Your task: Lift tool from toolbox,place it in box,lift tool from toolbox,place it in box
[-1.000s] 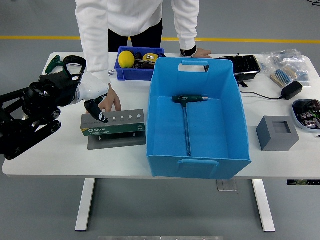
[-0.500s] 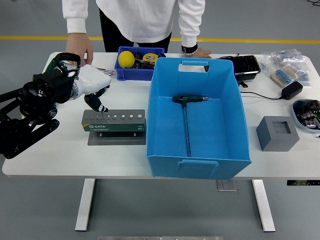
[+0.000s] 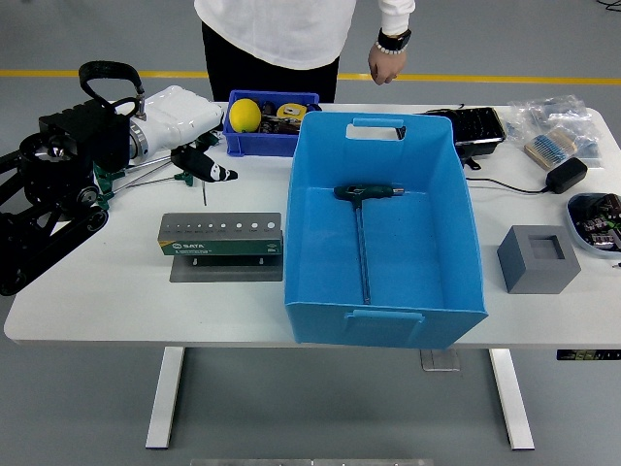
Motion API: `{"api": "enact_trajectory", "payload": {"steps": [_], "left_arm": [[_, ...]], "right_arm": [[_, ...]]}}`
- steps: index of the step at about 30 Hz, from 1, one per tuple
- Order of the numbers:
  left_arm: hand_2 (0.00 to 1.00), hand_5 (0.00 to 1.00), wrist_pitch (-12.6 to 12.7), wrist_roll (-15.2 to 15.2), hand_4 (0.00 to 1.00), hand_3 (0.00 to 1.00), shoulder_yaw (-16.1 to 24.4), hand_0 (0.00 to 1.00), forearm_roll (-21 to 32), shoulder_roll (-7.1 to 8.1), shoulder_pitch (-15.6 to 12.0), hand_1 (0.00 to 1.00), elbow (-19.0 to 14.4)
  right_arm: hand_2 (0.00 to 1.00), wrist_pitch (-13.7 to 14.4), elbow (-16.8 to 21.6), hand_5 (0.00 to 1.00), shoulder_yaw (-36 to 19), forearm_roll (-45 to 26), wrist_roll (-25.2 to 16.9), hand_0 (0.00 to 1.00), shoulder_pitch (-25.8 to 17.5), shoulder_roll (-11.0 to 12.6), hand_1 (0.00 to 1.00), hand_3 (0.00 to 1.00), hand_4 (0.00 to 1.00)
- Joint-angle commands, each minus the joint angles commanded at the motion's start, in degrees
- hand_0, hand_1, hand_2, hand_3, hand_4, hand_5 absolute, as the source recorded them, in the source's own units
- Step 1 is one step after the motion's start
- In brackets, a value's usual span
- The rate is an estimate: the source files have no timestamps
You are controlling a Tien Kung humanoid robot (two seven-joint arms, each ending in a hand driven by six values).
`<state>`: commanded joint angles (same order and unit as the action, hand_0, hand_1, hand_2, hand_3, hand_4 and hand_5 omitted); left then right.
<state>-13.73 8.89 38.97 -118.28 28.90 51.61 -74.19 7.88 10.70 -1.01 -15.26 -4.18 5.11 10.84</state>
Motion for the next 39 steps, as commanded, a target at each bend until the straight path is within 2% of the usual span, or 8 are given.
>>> {"api": "enact_trajectory", "payload": {"steps": [7, 16, 22, 31, 32, 37, 38, 39], "left_arm": [[0.029, 0.605, 3.99, -2.4, 0.851, 0.093, 4.92, 0.057, 3.73, -2.07, 1.65, 0.002, -1.56], [0.03, 0.607, 21.65, -6.22, 0.854, 0.093, 5.24, 0.052, 14.68, -11.21, 1.77, 0.002, 0.08], [0.035, 0.619, 34.23, -11.28, 0.845, 0.098, -0.97, 0.06, 23.82, -15.71, 0.03, 0.002, 5.0], [0.057, 0.616, 35.73, -13.25, 0.845, 0.126, -10.73, 0.085, 30.42, -19.43, -1.61, 0.002, 11.11], [0.18, 0.581, 35.61, -13.87, 0.837, 0.271, -11.62, 0.196, 31.54, -19.77, -1.68, 0.079, 11.52], [0.18, 0.581, 34.77, -18.03, 0.837, 0.271, -14.75, 0.196, 35.92, -20.48, -1.34, 0.079, 12.76], [0.372, 0.577, 34.22, -18.86, 0.841, 0.456, -15.28, 0.246, 36.29, -20.59, -1.22, 0.25, 12.98], [0.372, 0.577, 33.08, -19.44, 0.841, 0.456, -15.99, 0.246, 36.61, -20.74, -1.07, 0.25, 13.23]], "right_arm": [[0.752, 0.03, 0.05, 0.791, 0.36, 0.16, 0.07, 0.734, -0.23, -0.01, 0.72, 0.678, 0.951], [0.752, 0.12, 0.13, 0.792, 0.14, 0.91, 0.29, 0.734, -0.12, -0.02, 0.72, 0.677, 0.95], [0.752, 0.1, 0.21, 0.792, 0.15, 0.8, 0.22, 0.733, 0.43, 0.12, 0.72, 0.677, 0.951], [0.752, 0.15, 0.21, 0.791, -0.13, 1.29, 0.32, 0.732, 0.79, 0.19, 0.72, 0.677, 0.951], [0.753, 0.13, 0.21, 0.79, -0.18, 1.36, 0.36, 0.731, 0.79, 0.2, 0.719, 0.676, 0.95], [0.753, -0.02, 0.21, 0.79, -0.29, 1.6, 0.46, 0.731, 0.76, 0.25, 0.719, 0.676, 0.95], [0.752, -0.05, 0.21, 0.789, -0.26, 1.55, 0.45, 0.731, 0.76, 0.27, 0.717, 0.676, 0.949], [0.752, -0.1, 0.21, 0.789, -0.22, 1.46, 0.44, 0.731, 0.76, 0.31, 0.717, 0.676, 0.949]]}}
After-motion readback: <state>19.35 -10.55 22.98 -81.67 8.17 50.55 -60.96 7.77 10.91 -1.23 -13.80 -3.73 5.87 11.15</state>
